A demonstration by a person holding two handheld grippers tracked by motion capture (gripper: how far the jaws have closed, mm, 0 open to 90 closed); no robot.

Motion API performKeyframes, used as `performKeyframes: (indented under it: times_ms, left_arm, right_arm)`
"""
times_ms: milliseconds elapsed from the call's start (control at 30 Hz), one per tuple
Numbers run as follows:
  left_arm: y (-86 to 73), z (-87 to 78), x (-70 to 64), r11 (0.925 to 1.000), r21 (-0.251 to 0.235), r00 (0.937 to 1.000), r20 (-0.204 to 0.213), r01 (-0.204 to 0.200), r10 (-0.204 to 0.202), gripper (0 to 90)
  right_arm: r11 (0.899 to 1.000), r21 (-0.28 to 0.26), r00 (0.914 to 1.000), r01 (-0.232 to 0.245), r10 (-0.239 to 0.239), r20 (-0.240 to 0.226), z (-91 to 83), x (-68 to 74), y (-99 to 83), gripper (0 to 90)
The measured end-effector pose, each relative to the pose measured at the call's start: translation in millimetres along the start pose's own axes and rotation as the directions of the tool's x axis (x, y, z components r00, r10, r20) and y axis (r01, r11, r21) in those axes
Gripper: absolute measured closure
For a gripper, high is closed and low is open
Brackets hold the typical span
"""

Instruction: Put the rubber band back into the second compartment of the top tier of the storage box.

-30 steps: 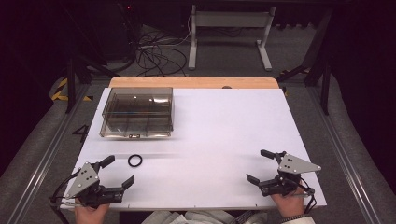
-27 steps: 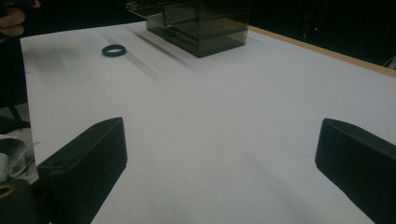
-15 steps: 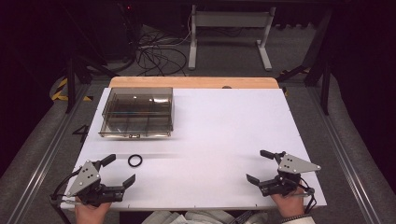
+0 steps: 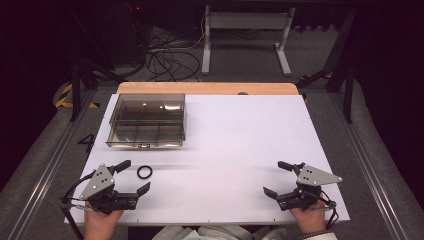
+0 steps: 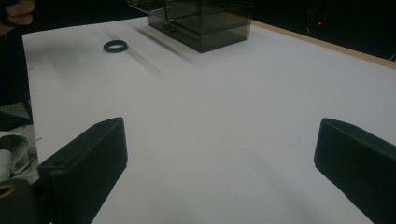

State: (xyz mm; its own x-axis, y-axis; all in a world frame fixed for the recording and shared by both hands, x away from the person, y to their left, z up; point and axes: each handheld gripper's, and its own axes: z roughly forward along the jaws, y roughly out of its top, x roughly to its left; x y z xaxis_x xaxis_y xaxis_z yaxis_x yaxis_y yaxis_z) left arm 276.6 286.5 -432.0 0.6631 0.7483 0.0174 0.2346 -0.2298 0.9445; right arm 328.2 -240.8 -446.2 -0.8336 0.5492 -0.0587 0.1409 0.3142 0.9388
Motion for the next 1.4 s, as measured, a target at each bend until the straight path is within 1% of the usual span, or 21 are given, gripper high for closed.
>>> performKeyframes:
  times_ms: [67, 133, 200, 267, 333, 367, 400, 467, 500, 633, 800, 900, 1067, 1100, 1167, 1200, 1300, 1333, 1367, 1400]
  left_arm:
    - [1.7, 2.2, 0.5, 1.0000, 0.006, 0.9999, 0.010, 0.004, -0.004, 7.2]
    - [3.3, 4.1, 1.6, 1.0000, 0.005, 0.9999, 0.012, -0.006, 0.006, 7.2]
    - [4.8, 5.7, 1.5, 1.0000, 0.009, 0.9999, 0.015, 0.003, -0.003, 7.1]
    - [6.6, 7.1, 2.4, 0.9999, 0.011, 0.9999, 0.015, 0.001, -0.001, 7.1]
    - [8.1, 8.7, 3.2, 0.9999, 0.014, 0.9998, 0.019, 0.009, -0.009, 7.1]
    - [8.7, 9.5, 3.7, 0.9997, 0.017, 0.9994, 0.029, 0.020, -0.020, 7.1]
    - [9.3, 10.4, 4.8, 0.9995, 0.020, 0.9990, 0.039, 0.023, -0.024, 7.1]
    - [10.3, 11.5, 6.4, 0.9993, 0.027, 0.9988, 0.043, 0.024, -0.025, 7.0]
    - [10.7, 11.9, 6.8, 0.9993, 0.032, 0.9989, 0.043, 0.019, -0.021, 7.0]
    - [12.0, 12.7, 7.4, 0.9987, 0.049, 0.9997, 0.023, -0.014, 0.013, 7.0]
    - [13.1, 13.9, 7.8, 0.9974, 0.066, 0.9995, 0.020, -0.027, 0.026, 7.8]
    - [13.8, 14.0, 8.7, 0.9973, 0.071, 0.9994, 0.030, -0.020, 0.018, 9.1]
    - [15.7, 14.8, 11.7, 0.9961, 0.087, 0.9982, 0.055, 0.019, -0.024, 9.7]
    - [16.0, 15.4, 12.2, 0.9953, 0.094, 0.9978, 0.058, 0.026, -0.032, 9.7]
    - [16.4, 16.7, 12.9, 0.9938, 0.109, 0.9982, 0.051, 0.025, -0.031, 10.2]
    - [16.5, 17.3, 13.0, 0.9930, 0.116, 0.9985, 0.047, 0.024, -0.029, 11.0]
    - [17.0, 18.8, 13.2, 0.9893, 0.146, 0.9992, 0.040, -0.003, -0.003, 14.8]
    - [17.0, 19.2, 13.8, 0.9876, 0.156, 0.9988, 0.048, -0.016, 0.008, 16.1]
    - [16.8, 19.8, 13.7, 0.9852, 0.170, 0.9983, 0.058, -0.018, 0.009, 17.9]
    - [16.7, 20.2, 14.1, 0.9826, 0.182, 0.9980, 0.059, -0.033, 0.023, 20.1]
  right_arm:
    - [1.000, 0.000, 1.0000, 0.000, 0.000, 0.000, 0.2, 0.1, 0.0, 3.3]
    - [1.000, 0.002, 1.0000, 0.000, 0.000, 0.000, 0.2, 0.2, -0.1, 3.4]
    - [1.000, 0.003, 1.0000, 0.000, 0.000, -0.001, 0.3, 0.0, -0.3, 3.4]
    - [1.000, 0.003, 1.0000, -0.002, 0.002, -0.003, 0.4, -0.2, -0.4, 3.6]
    - [1.000, 0.003, 1.0000, -0.001, 0.001, -0.003, 0.4, -0.1, -0.4, 3.7]
    - [1.000, 0.003, 1.0000, -0.001, 0.001, -0.004, 0.4, -0.1, -0.4, 3.7]
    - [1.000, 0.003, 1.0000, -0.001, 0.001, -0.004, 0.4, -0.1, -0.4, 3.7]
    - [1.000, 0.004, 1.0000, -0.001, 0.001, -0.003, 0.4, -0.2, -0.5, 3.6]
    - [1.000, 0.004, 1.0000, -0.001, 0.001, -0.002, 0.4, -0.2, -0.5, 3.6]
    - [1.000, 0.002, 1.0000, 0.000, 0.000, 0.001, -0.1, -0.1, -0.4, 3.6]
    - [1.000, 0.003, 1.0000, 0.000, 0.000, -0.002, 0.1, -0.1, -0.5, 3.6]
    - [1.000, 0.003, 1.0000, 0.000, 0.000, -0.002, 0.1, -0.1, -0.5, 3.6]
    - [1.000, 0.004, 1.0000, 0.000, 0.000, -0.003, 0.3, -0.4, -0.6, 3.6]
    - [1.000, 0.004, 1.0000, -0.002, 0.002, -0.003, 0.4, -0.5, -0.6, 3.6]
    - [1.000, 0.005, 1.0000, -0.004, 0.004, -0.004, 0.6, -0.6, -0.6, 3.6]
    - [1.000, 0.006, 1.0000, -0.004, 0.004, -0.004, 0.7, -0.7, -0.6, 3.6]
    - [1.000, 0.005, 1.0000, -0.004, 0.004, -0.005, 0.8, -0.9, -0.7, 3.6]
    - [1.000, 0.007, 1.0000, -0.004, 0.004, -0.005, 0.9, -1.0, -0.7, 3.6]
    - [1.000, 0.007, 1.0000, -0.005, 0.005, -0.005, 1.0, -1.1, -0.7, 3.6]
    - [1.000, 0.006, 1.0000, -0.006, 0.006, -0.007, 1.2, -1.1, -0.8, 3.6]
